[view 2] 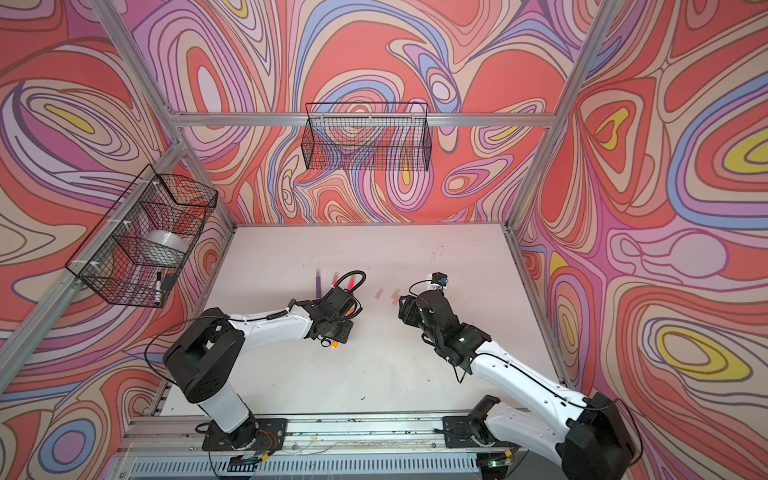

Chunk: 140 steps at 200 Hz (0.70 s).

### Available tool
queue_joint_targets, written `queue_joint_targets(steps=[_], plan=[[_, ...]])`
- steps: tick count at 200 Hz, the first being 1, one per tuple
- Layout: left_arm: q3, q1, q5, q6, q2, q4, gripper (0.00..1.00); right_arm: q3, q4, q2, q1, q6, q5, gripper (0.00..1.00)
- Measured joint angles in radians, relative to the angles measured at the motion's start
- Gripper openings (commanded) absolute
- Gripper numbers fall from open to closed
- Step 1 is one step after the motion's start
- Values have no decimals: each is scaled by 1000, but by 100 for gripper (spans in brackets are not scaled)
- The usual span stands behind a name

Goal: Insert the pens into the pen caps
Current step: 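Raise the orange marker upright with the left gripper while the right gripper approaches it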

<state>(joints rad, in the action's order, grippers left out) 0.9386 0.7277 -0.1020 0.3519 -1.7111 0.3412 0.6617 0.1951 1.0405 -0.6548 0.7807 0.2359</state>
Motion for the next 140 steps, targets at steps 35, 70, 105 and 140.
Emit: queue_joint_targets(steps=[35, 70, 105, 140], plan=[[-20, 0, 56, -4, 40, -2, 1, -60, -107, -11, 0, 50, -58, 67], [-65, 1, 155, -19, 248, -84, 0, -114, -269, 53, -80, 129, -101, 66], [-66, 6, 223, -34, 386, -184, 0, -99, -415, 143, -198, 164, -106, 62], [-85, 10, 260, -39, 395, -215, 0, -79, -475, 180, -209, 177, -102, 59]])
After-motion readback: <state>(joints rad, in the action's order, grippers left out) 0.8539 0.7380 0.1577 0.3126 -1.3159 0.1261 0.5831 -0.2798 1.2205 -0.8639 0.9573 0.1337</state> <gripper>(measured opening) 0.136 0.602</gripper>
